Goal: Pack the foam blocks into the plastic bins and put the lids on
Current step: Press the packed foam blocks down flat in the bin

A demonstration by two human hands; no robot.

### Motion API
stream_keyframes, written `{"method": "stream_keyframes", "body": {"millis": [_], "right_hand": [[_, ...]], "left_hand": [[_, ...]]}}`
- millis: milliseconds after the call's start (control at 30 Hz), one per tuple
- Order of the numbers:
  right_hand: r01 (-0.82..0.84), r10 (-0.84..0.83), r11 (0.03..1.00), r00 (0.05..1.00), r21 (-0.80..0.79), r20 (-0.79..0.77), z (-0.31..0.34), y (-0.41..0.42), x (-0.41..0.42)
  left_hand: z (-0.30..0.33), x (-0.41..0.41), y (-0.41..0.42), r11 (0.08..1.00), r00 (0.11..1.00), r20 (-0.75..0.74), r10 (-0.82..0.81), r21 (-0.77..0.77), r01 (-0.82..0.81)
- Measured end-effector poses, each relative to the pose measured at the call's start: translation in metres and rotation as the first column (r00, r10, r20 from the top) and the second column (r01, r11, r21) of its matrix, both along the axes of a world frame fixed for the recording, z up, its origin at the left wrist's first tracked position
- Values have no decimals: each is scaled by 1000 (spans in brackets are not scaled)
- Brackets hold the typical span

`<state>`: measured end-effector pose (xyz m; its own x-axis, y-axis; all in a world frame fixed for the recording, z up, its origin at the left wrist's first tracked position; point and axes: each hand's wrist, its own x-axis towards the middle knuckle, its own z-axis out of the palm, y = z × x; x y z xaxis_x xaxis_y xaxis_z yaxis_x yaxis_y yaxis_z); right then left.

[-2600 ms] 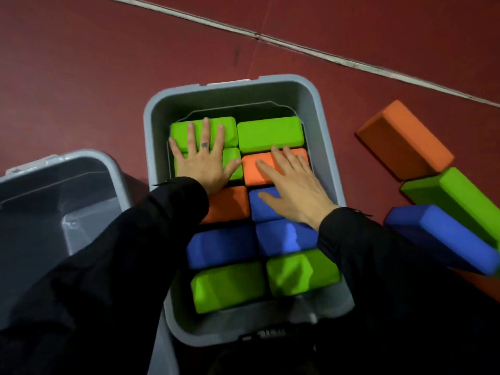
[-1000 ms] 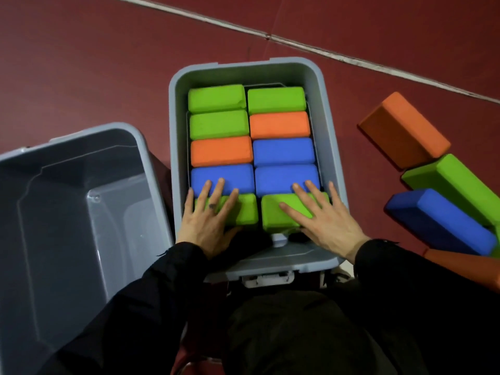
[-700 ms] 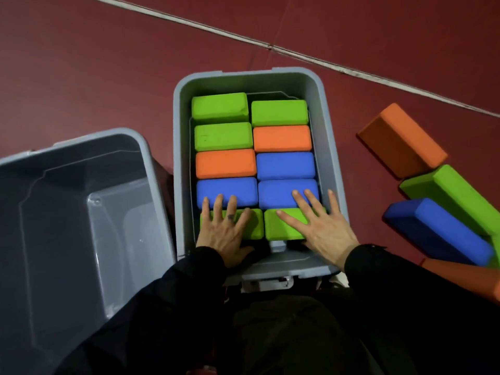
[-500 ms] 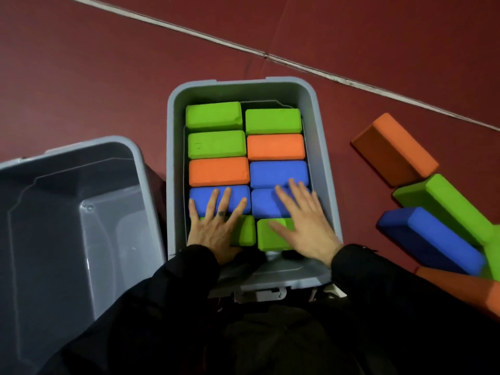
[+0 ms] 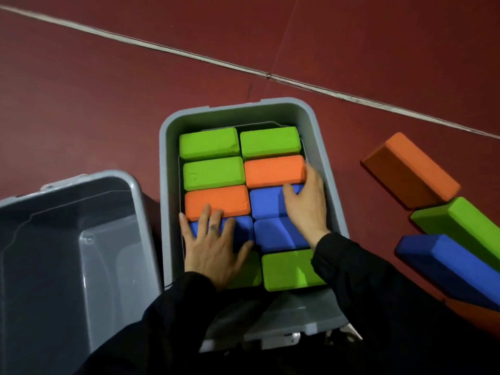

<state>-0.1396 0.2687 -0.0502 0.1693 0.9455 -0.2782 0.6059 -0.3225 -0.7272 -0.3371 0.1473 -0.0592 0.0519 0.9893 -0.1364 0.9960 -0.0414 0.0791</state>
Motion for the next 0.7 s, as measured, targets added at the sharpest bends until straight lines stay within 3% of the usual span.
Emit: {"method": "stream_keyframes", "body": {"millis": [67,233,300,367,400,467,533,600,700], "right_hand": [[-117,112,991,991,68,70,2,30,-15],[-189,206,968,974,-163,92,-11,102,-35],[-273,296,955,904,-116,308,-22,108,-42],[-476,395,879,744,14,539,-33,104,-44],[-544,418,838,688,40,593,-37,108,-41],[-545,468,838,696,-24,544,-36,118,-38],[-539,479,840,681,-63,553,-38,111,-38],[-586,467,809,597,-42,652,-41,98,-38],[-596,465,801,562,-55,684,-44,82,-33]], "left_hand": [[2,-12,31,999,997,73,31,6,-31],[5,-57,103,945,927,217,306,-190,-268],[6,-68,127,914,856,336,393,-247,-322],[4,-77,143,929,834,409,371,-169,-330],[0,-80,148,945,864,383,327,-106,-310],[-12,-81,152,971,956,169,239,-35,-237],[-20,-75,148,977,978,17,208,-46,-207],[-28,-74,142,989,989,-20,147,-31,-147],[-28,-78,131,996,994,-46,94,6,-94]]}}
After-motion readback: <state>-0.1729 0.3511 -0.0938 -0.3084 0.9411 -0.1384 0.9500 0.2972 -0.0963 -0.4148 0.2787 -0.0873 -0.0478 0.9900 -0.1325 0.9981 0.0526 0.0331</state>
